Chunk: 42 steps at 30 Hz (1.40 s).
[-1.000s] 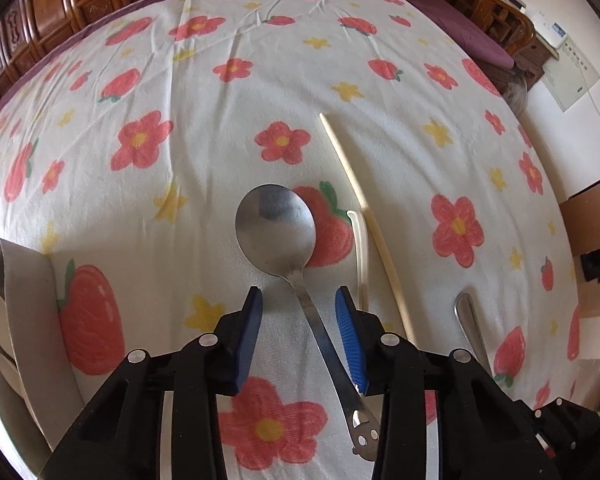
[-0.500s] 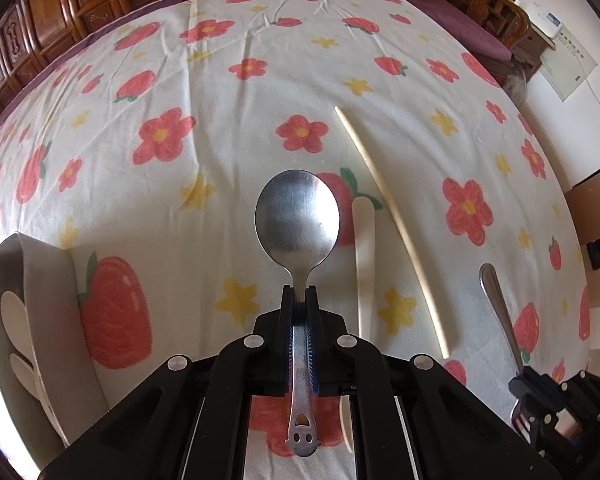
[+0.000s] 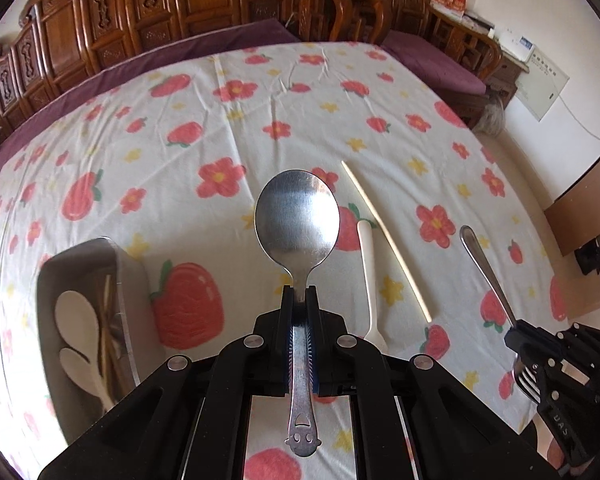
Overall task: Organize utensils
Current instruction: 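Lower the metal spoon into the tray and open the left tool while the right tool carries the fork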
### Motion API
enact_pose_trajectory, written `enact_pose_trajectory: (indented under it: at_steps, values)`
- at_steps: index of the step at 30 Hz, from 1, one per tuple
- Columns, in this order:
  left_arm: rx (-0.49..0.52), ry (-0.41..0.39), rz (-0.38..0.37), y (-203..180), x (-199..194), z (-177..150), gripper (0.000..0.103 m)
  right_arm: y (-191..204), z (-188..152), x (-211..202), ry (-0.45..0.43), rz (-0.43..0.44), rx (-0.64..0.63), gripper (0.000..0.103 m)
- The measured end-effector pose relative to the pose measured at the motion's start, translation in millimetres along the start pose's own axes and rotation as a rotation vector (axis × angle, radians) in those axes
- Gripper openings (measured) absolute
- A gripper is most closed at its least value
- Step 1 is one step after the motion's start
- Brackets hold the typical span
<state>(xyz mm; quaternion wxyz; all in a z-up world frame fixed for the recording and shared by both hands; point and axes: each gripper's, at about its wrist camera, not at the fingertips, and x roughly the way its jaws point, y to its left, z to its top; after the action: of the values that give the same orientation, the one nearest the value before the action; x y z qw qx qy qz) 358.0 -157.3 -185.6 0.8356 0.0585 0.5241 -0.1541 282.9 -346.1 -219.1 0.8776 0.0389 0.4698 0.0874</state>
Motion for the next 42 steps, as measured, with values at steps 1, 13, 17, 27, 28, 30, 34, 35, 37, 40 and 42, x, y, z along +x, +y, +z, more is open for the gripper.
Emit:
enact_pose_trajectory:
  at_steps: [1,13,17,27,28,30,34,35,37,40,42]
  values:
    - [0.001,-0.017,0.004,5,-8,-1,0.005,5,2,-2,-0.004,0.001,-0.006,0.008]
    - [-0.037,-0.077,0.03,66,-60,-20,0.005,74,28,-11,-0.03,0.05,-0.087,0.008]
    - [-0.069,-0.077,0.046,93,-67,-30,0.005,100,35,-12,-0.037,0.08,-0.114,0.008]
    - [-0.121,-0.062,0.062,144,-61,-54,0.005,153,47,-4,-0.022,0.123,-0.179,0.008]
    - [-0.13,-0.054,0.057,150,-57,-57,0.005,157,47,-4,-0.021,0.126,-0.184,0.008]
    - [-0.142,-0.046,0.047,157,-49,-60,0.005,164,49,-2,-0.017,0.129,-0.194,0.008]
    - [-0.157,-0.033,0.045,166,-35,-65,0.005,175,51,1,-0.011,0.135,-0.202,0.008]
    - [-0.16,-0.031,0.041,168,-31,-66,0.005,177,52,1,-0.009,0.138,-0.203,0.008]
    - [-0.163,-0.03,0.041,171,-26,-66,0.005,183,53,3,-0.003,0.142,-0.207,0.008]
    - [-0.171,-0.026,0.04,176,-20,-64,0.005,189,55,6,0.002,0.144,-0.215,0.008]
    - [-0.164,-0.028,0.046,176,-18,-64,0.005,194,56,8,0.006,0.148,-0.219,0.008]
